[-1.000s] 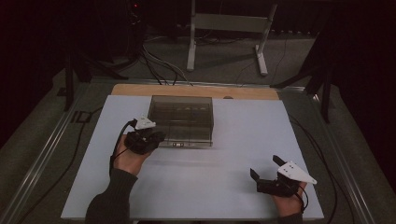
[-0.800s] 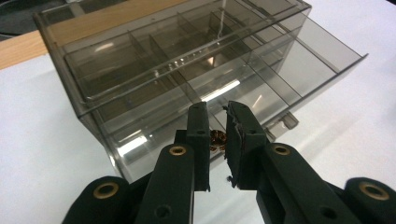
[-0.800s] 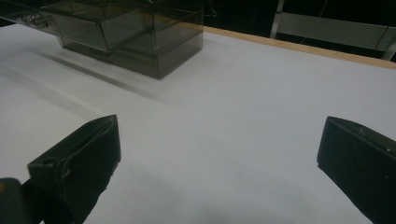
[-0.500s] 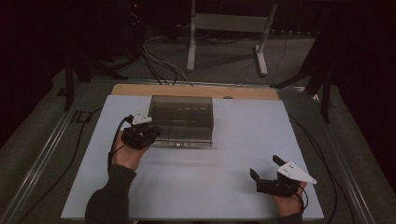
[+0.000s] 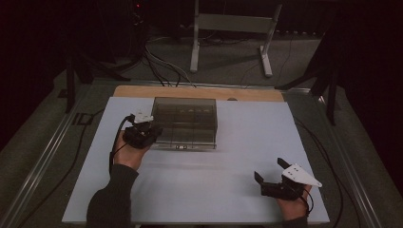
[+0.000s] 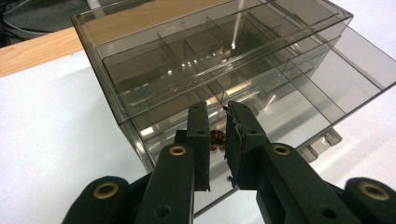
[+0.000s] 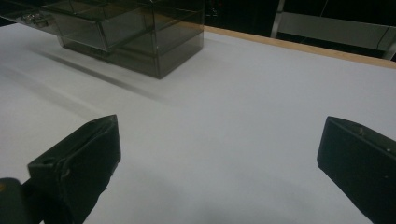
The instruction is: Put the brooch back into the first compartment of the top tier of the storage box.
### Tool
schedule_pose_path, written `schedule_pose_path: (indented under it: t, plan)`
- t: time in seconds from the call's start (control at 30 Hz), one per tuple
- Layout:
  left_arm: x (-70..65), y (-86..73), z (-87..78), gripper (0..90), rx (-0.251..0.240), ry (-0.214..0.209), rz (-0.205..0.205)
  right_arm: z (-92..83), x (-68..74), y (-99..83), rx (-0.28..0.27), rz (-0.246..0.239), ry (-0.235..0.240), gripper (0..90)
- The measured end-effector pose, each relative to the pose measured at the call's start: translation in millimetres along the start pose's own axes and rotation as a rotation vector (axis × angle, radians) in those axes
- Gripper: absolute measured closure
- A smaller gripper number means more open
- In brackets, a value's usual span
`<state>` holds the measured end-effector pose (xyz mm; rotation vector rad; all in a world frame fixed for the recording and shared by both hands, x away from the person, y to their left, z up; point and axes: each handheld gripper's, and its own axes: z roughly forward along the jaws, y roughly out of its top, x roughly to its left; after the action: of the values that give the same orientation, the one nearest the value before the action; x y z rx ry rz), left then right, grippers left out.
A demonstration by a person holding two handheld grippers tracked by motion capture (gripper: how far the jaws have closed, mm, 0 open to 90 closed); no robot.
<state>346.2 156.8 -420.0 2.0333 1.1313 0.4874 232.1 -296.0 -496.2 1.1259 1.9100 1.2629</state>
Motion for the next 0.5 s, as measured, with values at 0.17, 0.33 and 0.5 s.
schedule_pose_path:
  t: [0.17, 0.33, 0.5]
  plan:
    - [3.7, 0.5, 5.0, 81.0, 0.014, 0.009, -0.005, 0.0, 0.1, 0.0, 0.000, -0.001, 0.000, 0.2]
    - [5.8, 0.1, 10.5, 81.0, 0.029, 0.014, -0.006, -0.3, -0.4, 0.0, 0.000, 0.000, 0.000, 0.2]
    - [5.5, -0.1, 14.7, 81.0, 0.041, 0.015, -0.006, -0.6, -0.6, -0.2, 0.000, -0.001, 0.000, 0.2]
